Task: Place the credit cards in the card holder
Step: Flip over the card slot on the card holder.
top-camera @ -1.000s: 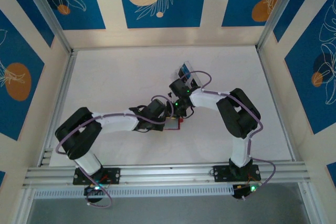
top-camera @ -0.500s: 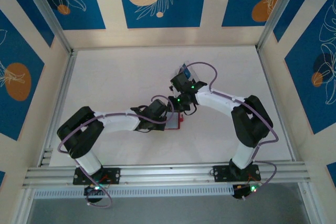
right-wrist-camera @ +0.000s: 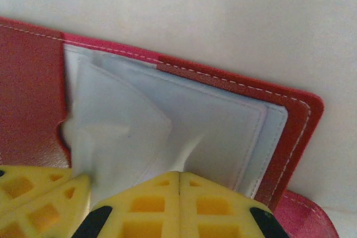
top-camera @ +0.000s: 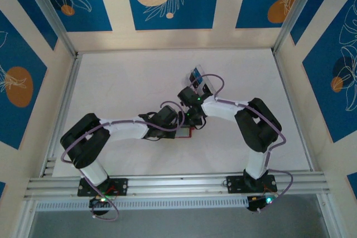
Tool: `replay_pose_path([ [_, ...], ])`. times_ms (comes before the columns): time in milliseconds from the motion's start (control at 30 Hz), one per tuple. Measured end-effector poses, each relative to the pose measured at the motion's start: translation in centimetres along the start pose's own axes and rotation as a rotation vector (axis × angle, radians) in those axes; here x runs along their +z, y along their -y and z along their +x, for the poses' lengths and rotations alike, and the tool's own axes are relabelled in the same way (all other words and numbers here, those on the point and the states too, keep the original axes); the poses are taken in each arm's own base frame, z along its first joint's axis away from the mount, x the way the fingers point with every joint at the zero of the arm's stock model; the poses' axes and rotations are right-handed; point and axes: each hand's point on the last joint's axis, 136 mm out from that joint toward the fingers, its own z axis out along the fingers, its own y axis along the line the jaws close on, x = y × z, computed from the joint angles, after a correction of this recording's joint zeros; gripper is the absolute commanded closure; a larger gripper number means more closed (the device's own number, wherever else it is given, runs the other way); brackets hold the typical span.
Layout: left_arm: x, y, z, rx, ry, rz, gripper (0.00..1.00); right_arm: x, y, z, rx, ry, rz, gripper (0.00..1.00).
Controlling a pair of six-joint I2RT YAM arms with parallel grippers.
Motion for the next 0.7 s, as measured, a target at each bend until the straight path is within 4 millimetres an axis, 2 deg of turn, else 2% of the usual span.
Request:
replay_pose_path([
  [533, -1.8, -0.9, -0.6, -0.069, 0.085, -0.015, 1.00, 0.4, -0.4, -0.4, 0.005, 0.019, -0.015, 1.00],
  [700, -2.0, -1.5, -0.4, -0.091, 0.104, -0.026, 0.95, 0.5, -0.8, -0.5, 0.002, 0.018, -0.029, 1.00],
])
